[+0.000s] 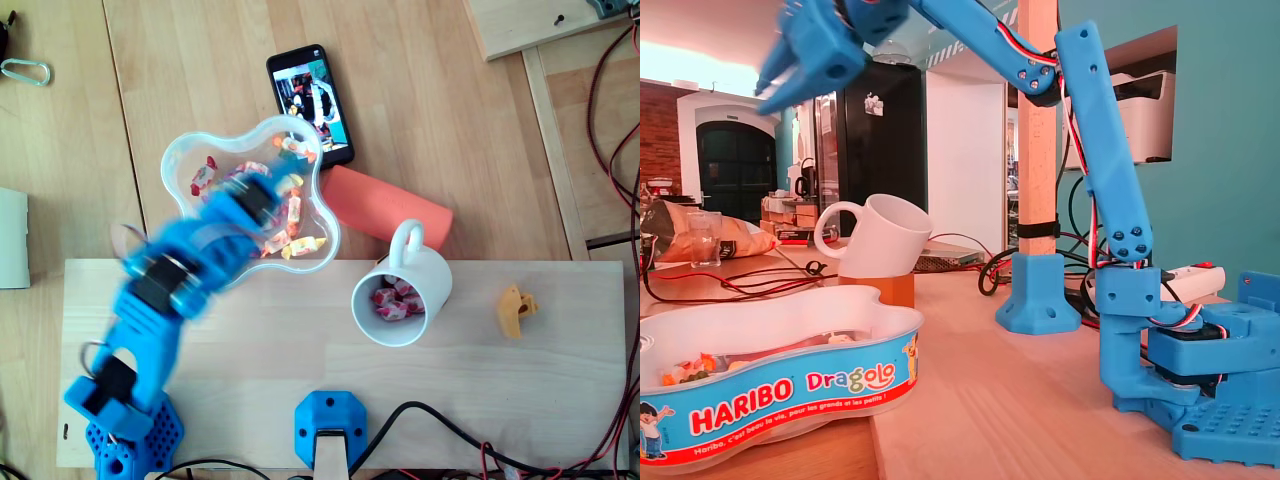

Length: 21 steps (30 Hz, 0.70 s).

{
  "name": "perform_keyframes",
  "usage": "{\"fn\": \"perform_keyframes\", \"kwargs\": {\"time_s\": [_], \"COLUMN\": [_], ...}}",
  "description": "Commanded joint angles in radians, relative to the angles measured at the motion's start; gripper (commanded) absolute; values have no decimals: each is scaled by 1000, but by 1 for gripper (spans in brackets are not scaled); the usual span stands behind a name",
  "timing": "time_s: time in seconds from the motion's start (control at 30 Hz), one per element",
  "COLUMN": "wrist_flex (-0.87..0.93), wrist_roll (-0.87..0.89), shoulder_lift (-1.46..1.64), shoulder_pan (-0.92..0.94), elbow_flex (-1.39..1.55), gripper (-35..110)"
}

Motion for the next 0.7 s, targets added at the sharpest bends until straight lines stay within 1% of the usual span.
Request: {"fn": "perform_keyframes", "kwargs": {"time_s": [0.0, 0.1, 0.23, 0.33, 0.5, 0.67], "wrist_flex": [29, 80, 78, 75, 94, 114], "wrist_roll": [6, 18, 20, 20, 8, 0], "shoulder_lift": [40, 40, 52, 89, 239, 469], "shoulder_pan": [-137, -279, -463, -546, -577, -578], "elbow_flex": [-14, 49, 133, 137, 164, 299], "gripper": [11, 12, 12, 12, 12, 12]}}
